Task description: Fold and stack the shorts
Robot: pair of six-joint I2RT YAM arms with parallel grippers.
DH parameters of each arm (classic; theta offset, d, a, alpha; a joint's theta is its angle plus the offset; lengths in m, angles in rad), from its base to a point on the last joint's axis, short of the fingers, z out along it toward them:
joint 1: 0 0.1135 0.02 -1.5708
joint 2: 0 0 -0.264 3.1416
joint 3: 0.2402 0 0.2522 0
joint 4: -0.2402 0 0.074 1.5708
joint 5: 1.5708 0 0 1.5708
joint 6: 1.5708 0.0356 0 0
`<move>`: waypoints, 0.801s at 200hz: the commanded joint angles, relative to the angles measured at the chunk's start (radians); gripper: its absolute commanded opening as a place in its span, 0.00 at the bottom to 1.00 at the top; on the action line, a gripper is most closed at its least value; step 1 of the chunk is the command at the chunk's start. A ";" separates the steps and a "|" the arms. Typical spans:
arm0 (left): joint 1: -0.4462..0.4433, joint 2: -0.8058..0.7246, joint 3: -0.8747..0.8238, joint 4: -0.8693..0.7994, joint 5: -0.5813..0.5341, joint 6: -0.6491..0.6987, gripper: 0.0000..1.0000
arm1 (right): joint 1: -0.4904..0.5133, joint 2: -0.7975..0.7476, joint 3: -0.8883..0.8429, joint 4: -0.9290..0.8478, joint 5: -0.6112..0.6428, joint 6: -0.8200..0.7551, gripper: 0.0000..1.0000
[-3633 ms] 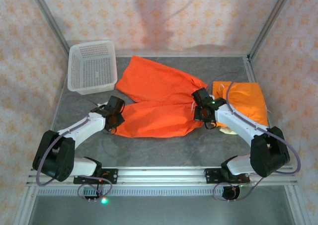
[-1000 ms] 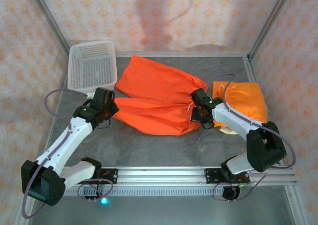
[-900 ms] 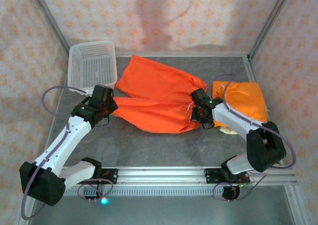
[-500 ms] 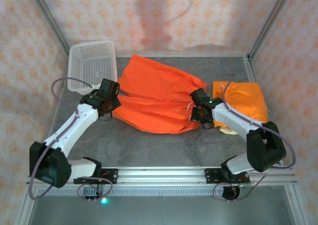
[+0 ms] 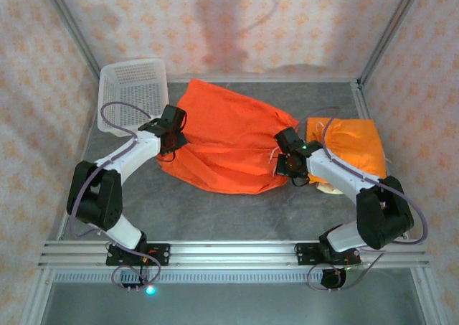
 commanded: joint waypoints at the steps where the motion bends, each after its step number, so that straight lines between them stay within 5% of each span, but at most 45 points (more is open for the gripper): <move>1: 0.008 -0.084 -0.024 0.104 0.004 0.018 0.33 | -0.007 -0.004 -0.007 0.011 0.019 0.015 0.00; 86: 0.007 -0.456 -0.298 0.153 0.044 -0.074 0.97 | -0.007 0.011 0.013 0.017 0.023 0.009 0.00; 160: 0.008 -0.634 -0.560 0.137 0.150 -0.276 1.00 | -0.007 0.002 0.019 0.015 0.010 0.018 0.00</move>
